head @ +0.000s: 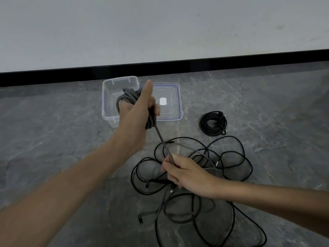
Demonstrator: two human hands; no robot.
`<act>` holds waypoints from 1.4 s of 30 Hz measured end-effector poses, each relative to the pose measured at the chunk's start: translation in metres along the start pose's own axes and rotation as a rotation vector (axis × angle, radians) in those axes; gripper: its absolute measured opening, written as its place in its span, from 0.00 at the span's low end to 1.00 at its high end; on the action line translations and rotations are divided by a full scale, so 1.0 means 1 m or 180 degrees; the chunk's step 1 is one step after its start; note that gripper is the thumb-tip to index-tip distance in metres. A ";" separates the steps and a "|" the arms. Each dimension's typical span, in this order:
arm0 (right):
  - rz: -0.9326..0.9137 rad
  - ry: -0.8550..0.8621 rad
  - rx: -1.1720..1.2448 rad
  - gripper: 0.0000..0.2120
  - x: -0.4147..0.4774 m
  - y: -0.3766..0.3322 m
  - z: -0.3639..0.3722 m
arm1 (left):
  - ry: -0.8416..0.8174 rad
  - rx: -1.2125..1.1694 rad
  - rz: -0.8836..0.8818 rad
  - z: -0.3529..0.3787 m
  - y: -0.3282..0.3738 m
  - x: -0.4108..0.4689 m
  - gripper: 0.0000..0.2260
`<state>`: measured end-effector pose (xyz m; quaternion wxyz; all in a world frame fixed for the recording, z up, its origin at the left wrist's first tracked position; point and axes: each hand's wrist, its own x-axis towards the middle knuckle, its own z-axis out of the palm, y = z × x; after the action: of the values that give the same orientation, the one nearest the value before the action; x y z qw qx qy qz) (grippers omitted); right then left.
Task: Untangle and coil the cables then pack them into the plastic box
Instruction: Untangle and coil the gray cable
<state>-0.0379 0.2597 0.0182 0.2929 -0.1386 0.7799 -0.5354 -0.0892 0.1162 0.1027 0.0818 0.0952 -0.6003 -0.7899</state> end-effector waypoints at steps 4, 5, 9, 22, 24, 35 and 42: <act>-0.0113 0.0048 -0.0496 0.10 -0.009 -0.010 0.007 | 0.0365 0.0444 0.0341 -0.001 -0.010 -0.001 0.20; -0.0065 -0.0015 -0.0375 0.10 -0.011 -0.012 0.011 | 0.0512 0.0508 0.0355 0.000 -0.012 0.000 0.19; -0.0011 -0.0080 -0.0316 0.13 -0.013 -0.023 0.019 | 0.0560 0.1408 0.0776 -0.007 -0.022 -0.001 0.13; -0.2030 0.0148 -0.2125 0.12 0.008 -0.064 -0.068 | -0.1830 0.1721 -0.0184 -0.034 -0.034 -0.027 0.32; -0.2122 0.0079 -0.2093 0.11 0.010 -0.067 -0.074 | -0.2158 0.1890 -0.0129 -0.035 -0.030 -0.027 0.33; -0.2513 0.0218 -0.2638 0.21 0.020 -0.075 -0.096 | -0.2432 0.0054 -0.1390 -0.023 -0.013 -0.037 0.19; -0.2314 0.0570 -0.2623 0.16 0.020 -0.050 -0.092 | -0.2066 -0.1358 -0.1646 -0.026 -0.008 -0.041 0.14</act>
<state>-0.1143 0.2988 0.0815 -0.0565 -0.4558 0.8486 -0.2625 -0.0433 0.1036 0.0898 -0.2921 -0.0293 -0.3756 -0.8791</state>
